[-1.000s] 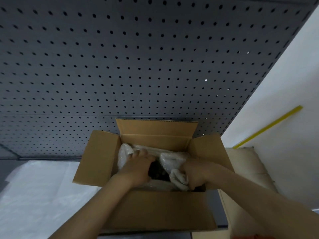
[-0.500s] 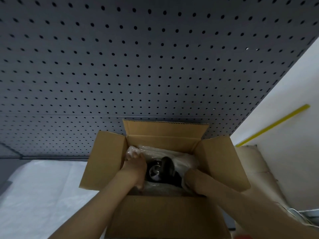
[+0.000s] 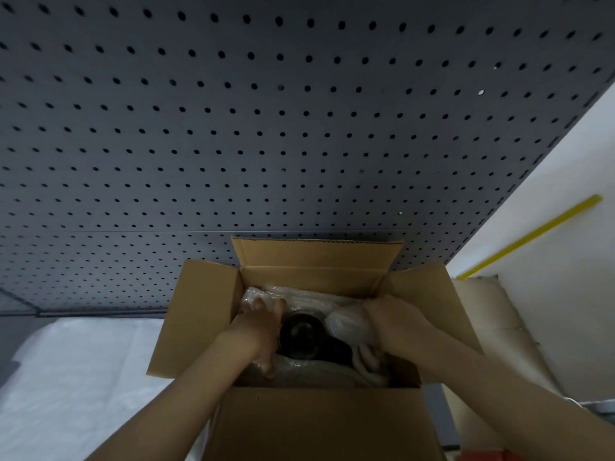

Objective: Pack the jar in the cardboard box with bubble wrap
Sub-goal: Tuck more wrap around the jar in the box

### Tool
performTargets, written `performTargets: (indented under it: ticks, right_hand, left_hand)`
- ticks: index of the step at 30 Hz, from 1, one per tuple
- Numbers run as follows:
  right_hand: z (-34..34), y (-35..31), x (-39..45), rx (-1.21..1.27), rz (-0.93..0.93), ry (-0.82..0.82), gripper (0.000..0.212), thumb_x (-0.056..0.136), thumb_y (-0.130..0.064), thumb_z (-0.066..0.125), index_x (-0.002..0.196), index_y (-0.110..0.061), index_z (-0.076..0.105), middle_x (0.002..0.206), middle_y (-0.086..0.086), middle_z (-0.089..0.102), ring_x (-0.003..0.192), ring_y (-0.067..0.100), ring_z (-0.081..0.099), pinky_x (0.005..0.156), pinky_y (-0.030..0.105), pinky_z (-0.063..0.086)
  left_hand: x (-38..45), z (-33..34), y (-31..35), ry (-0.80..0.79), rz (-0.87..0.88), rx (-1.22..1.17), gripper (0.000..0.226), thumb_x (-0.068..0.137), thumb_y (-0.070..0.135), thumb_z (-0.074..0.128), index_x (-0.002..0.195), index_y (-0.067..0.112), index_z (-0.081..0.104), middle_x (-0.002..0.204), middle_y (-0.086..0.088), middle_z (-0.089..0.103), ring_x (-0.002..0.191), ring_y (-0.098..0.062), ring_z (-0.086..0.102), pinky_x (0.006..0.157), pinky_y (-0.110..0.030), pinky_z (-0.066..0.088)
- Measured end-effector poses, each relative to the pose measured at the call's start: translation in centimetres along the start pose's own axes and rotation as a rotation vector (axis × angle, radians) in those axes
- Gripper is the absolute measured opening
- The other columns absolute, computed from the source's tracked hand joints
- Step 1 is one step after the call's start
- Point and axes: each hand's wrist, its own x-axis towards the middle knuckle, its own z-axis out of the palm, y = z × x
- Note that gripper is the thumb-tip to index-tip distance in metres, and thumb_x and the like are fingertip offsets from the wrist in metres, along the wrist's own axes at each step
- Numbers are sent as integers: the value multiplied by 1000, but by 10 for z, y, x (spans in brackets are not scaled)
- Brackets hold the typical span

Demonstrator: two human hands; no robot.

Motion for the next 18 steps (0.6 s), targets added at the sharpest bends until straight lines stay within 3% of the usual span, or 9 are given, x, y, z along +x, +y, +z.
performTargets:
  ticks: [6,10,12,14,16,18]
  right_hand:
    - [17,-2,-6,80,-55,-104,68,76,-20,75,135,-9,43,132,15,48,118,32,52,95,38,45]
    - [33,-10,9,95,-5,-132,49,89,-15,62,133,-5,44,134,20,49,120,35,51,98,40,42]
    - [37,-18,24,16,95,-345,48,99,-17,48,143,-4,34,149,19,36,135,32,37,109,35,29]
    - [36,-21,33,-18,150,-429,51,101,-20,42,147,-4,26,149,21,33,142,26,25,112,29,18]
    - [39,-22,38,3,196,-459,49,102,-20,38,146,-2,26,135,25,43,143,26,25,112,30,19]
    - [43,-21,35,43,216,-395,50,100,-18,45,145,-2,29,146,19,38,140,29,31,112,35,27]
  left_hand:
    - [-3,-6,1,-33,17,19,121,76,31,79,152,14,-13,161,-20,5,147,-39,5,118,-42,19]
    - [5,3,7,-49,6,131,117,77,30,76,151,9,-12,159,-24,8,147,-41,7,120,-48,14]
    - [14,10,8,-45,-2,182,120,76,34,76,151,9,-14,156,-25,15,145,-42,13,119,-53,13]
    - [21,14,9,-27,-9,196,125,73,38,77,150,10,-18,155,-23,22,144,-42,17,118,-55,14]
    - [23,15,10,-7,-12,205,129,70,40,79,150,12,-19,152,-20,31,142,-40,25,117,-54,19]
    - [23,15,12,10,-19,186,131,67,41,80,151,14,-16,149,-18,36,139,-37,31,116,-52,24]
